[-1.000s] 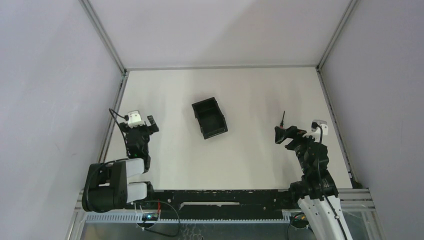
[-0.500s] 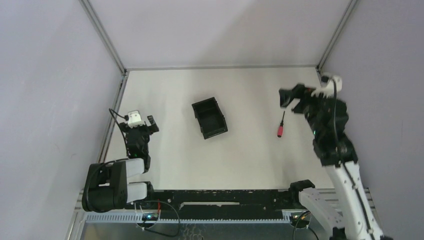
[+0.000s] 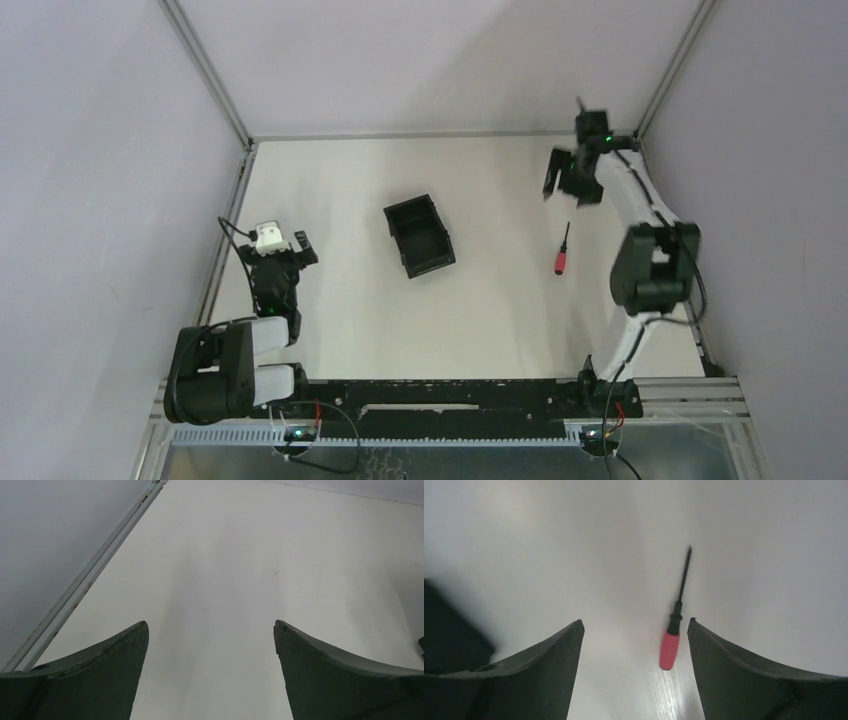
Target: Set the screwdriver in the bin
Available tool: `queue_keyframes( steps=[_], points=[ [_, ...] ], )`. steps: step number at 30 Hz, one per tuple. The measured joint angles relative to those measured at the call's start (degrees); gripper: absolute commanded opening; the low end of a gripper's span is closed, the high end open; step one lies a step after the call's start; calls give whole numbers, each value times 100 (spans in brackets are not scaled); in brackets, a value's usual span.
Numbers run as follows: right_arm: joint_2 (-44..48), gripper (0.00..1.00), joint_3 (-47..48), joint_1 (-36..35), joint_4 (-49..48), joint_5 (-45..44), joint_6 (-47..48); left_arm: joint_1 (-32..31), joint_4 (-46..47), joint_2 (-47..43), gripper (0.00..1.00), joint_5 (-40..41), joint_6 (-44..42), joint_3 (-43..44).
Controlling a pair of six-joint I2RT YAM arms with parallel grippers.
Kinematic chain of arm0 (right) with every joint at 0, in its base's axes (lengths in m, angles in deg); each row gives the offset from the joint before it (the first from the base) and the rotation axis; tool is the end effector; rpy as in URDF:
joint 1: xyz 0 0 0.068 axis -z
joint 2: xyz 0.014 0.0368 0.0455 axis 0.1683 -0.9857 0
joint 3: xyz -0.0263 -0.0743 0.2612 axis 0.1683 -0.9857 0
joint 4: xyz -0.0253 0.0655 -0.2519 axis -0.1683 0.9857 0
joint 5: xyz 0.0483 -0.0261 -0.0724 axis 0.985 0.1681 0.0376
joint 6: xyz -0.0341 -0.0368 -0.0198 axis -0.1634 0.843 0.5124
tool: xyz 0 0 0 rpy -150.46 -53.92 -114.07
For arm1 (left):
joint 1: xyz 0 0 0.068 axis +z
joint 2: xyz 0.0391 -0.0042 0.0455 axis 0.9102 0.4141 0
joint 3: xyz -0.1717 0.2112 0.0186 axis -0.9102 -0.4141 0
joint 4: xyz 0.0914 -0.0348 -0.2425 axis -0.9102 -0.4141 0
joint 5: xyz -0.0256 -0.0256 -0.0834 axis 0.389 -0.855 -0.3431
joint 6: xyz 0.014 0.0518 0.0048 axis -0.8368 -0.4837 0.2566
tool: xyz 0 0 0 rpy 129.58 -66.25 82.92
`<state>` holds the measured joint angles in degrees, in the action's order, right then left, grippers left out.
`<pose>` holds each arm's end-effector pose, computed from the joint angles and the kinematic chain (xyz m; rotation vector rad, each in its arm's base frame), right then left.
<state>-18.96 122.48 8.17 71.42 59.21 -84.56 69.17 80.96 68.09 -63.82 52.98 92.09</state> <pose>0.3782 0.0102 0.3278 0.2281 2.5362 0.0925 0.2088 0.0196 0.1619 -0.2252 1.6457 0.1644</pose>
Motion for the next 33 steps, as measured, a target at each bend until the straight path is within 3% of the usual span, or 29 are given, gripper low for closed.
queue_keyframes(
  steps=[4, 7, 12, 15, 16, 23, 30, 33],
  points=[
    [-1255, 80, -852, 81, 101, -35, -7, 0, 2, 0, 100, 2, 0, 0],
    [-1617, 72, -1276, 157, 168, -164, -20, 0, 2, 0, 100, 2, 0, 0],
    [-1587, 39, -1370, 256, -170, -122, 11, 0, 2, 0, 100, 0, 0, 0],
    [-1561, 6, -1432, 256, -236, -98, 7, 0, 2, 0, 100, 2, 0, 0],
    [-1550, 0, -1440, 240, -243, -94, -2, 0, 2, 0, 100, 0, 0, 0],
    [-1506, 0, -879, 136, 527, -240, 92, 0, 2, 0, 100, 2, -2, 0],
    [-1340, 0, 1864, -160, 2131, -345, 236, 0, 0, 0, 100, 2, 0, 0],
    [-1047, 0, 2533, -343, 2649, -402, 256, 0, 2, 0, 100, 2, 0, 0]
  ],
)
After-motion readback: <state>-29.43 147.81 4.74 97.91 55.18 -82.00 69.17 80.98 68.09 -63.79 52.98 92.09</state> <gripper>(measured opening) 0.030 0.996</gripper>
